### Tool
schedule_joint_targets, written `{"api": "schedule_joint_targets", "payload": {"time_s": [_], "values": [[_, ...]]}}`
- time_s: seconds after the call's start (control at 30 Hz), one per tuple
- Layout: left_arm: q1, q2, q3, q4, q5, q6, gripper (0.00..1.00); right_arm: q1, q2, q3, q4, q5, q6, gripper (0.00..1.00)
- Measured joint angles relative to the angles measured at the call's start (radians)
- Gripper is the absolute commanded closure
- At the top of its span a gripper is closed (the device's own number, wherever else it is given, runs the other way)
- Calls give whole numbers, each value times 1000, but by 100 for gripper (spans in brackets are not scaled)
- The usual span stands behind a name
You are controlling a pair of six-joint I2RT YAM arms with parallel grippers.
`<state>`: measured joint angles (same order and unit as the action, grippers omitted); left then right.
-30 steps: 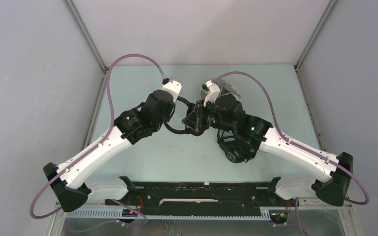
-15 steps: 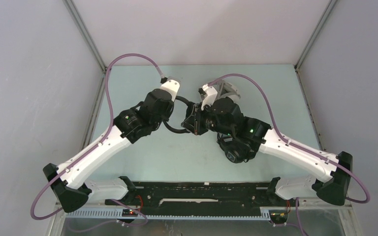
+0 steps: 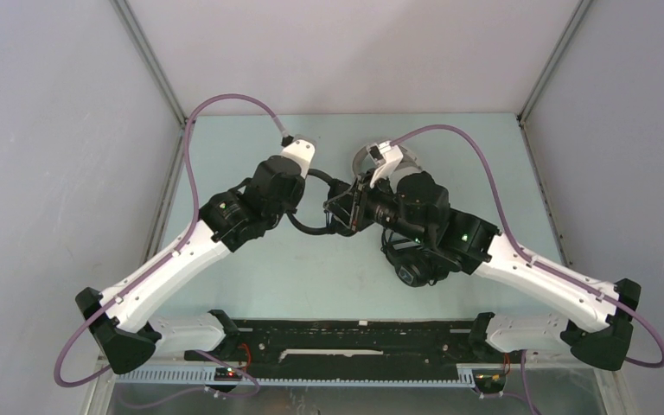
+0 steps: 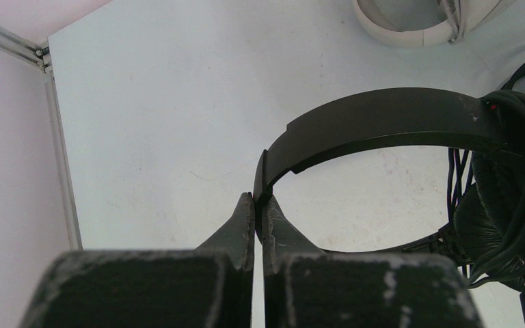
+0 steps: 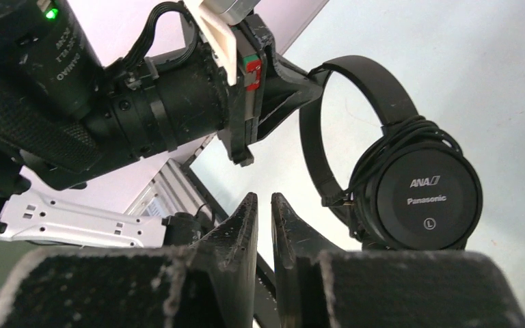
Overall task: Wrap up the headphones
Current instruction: Wrap the headphones cable around the headphones, then place the headphones at the center of the board.
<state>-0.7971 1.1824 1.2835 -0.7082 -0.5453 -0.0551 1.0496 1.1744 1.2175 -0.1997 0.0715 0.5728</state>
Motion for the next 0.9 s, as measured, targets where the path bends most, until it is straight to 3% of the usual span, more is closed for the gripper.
{"api": "schedule_joint_targets", "payload": {"time_s": [0.5, 0.9], "values": [[17, -7, 0, -17, 76, -30, 100, -29, 124, -2, -26, 23, -25, 87], [60, -25, 0, -48, 177, -54, 100, -28, 122, -61, 0, 64, -57, 88]]}}
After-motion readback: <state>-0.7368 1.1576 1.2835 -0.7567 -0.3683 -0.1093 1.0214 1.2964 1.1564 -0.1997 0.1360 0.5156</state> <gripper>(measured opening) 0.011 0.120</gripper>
